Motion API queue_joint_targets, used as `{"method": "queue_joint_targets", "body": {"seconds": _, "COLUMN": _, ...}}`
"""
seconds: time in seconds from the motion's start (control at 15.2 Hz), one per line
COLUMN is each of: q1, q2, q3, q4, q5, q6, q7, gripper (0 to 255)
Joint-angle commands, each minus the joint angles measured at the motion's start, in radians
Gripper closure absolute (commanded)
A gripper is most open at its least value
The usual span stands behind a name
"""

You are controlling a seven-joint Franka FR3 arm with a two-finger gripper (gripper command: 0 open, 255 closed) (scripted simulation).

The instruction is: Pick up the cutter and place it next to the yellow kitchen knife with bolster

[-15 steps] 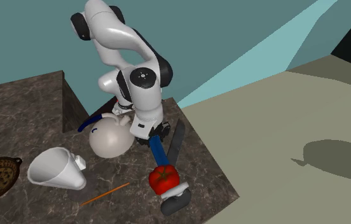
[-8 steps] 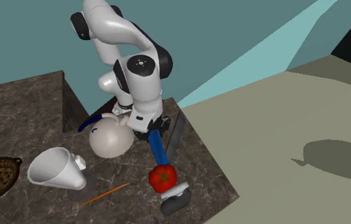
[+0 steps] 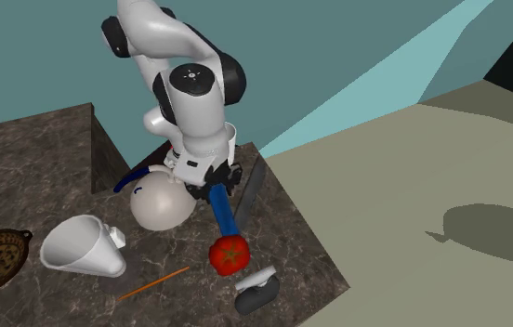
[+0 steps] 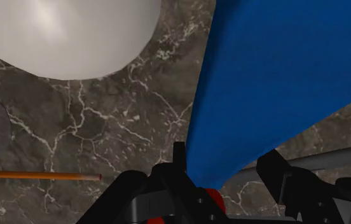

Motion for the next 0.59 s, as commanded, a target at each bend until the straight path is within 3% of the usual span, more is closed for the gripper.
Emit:
{"method": "queue_joint_targets", "body": {"seconds": 0.0, "q1": -0.017, "q2": -0.031, "q3": -0.020, "q4": -0.025, "q5": -0.011, "q6": -0.003, "q7": -0.033, "gripper": 255}}
{"method": "queue_joint_targets", "body": {"seconds": 0.53, "q1": -0.096, "q2": -0.117, "q3": -0.124, "q4": -0.099, "q5": -0.063, "q6": -0.004, "q7": -0.199, "gripper": 255}}
